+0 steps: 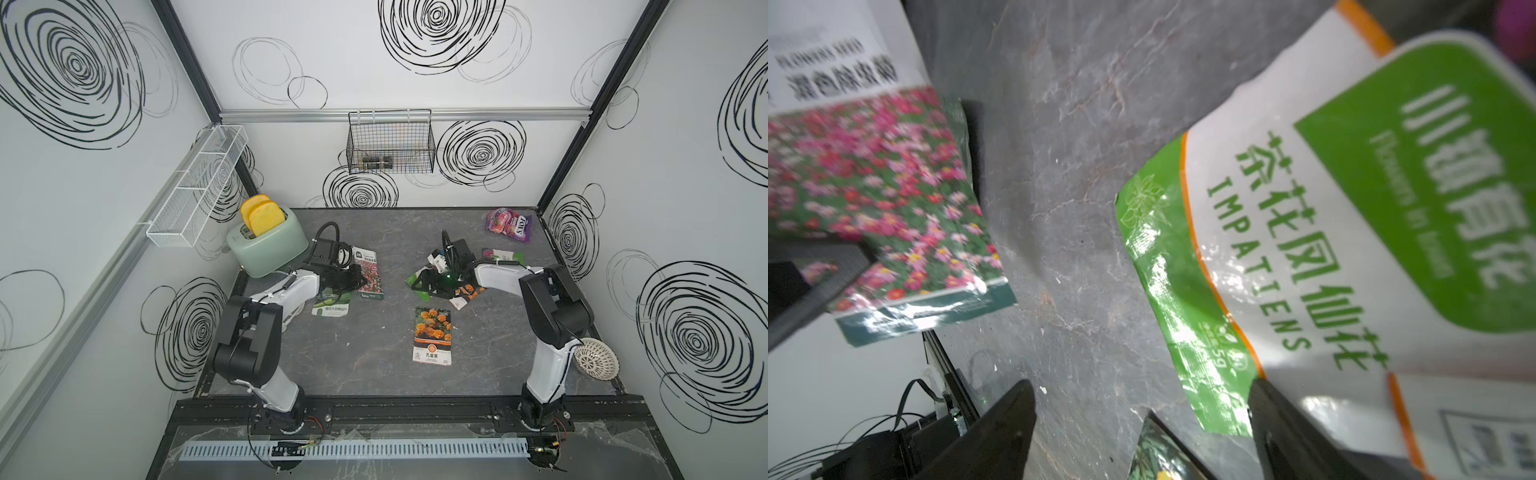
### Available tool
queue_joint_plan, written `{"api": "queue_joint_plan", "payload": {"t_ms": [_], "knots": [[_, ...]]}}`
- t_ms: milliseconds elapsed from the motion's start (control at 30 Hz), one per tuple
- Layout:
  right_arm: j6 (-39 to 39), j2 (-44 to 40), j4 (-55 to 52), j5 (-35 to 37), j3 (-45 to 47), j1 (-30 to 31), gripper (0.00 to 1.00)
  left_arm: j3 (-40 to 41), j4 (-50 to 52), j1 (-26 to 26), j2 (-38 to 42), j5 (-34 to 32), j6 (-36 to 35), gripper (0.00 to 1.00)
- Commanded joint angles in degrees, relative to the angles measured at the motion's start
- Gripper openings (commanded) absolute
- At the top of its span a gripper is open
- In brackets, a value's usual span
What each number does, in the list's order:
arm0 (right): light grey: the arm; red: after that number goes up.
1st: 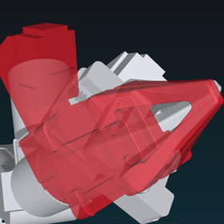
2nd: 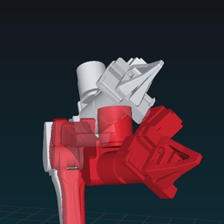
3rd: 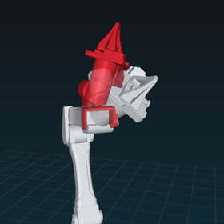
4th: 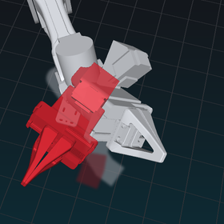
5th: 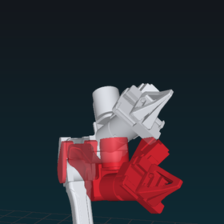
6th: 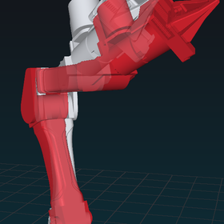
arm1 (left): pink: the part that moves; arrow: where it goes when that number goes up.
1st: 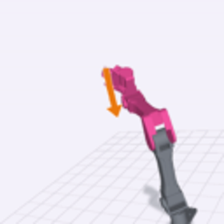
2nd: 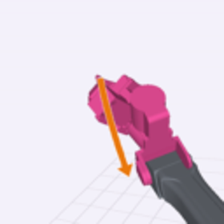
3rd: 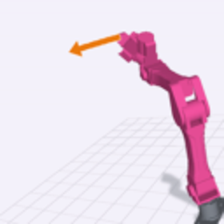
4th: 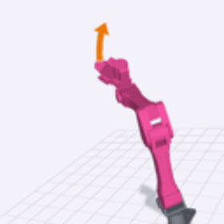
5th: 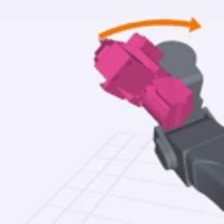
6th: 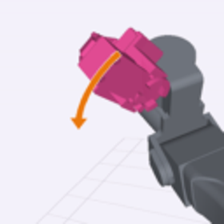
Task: Arrange the seed packets in a row
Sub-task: Move the seed packets from the center of the board.
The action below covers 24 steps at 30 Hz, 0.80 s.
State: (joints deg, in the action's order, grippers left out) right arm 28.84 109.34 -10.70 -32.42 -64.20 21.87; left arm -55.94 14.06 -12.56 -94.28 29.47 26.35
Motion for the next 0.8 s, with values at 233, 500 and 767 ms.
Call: {"api": "queue_joint_plan", "payload": {"t_ms": [233, 500, 767], "knots": [[-2.56, -5.14, -4.02, 2.28, 1.73, -6.60, 0.82, -4.56, 4.17, -4.12, -7.65, -4.05, -5.36, 0.00], [-2.56, -10.29, -5.73, 1.49, -0.02, -5.04, 0.83, -6.19, 8.50, -5.76, -11.84, -10.27, -8.76, 0.19], [-2.92, -11.95, -6.25, 1.50, -0.67, -3.60, 0.83, -8.68, 12.57, -7.14, -12.17, -16.67, -9.37, 0.53]]}}
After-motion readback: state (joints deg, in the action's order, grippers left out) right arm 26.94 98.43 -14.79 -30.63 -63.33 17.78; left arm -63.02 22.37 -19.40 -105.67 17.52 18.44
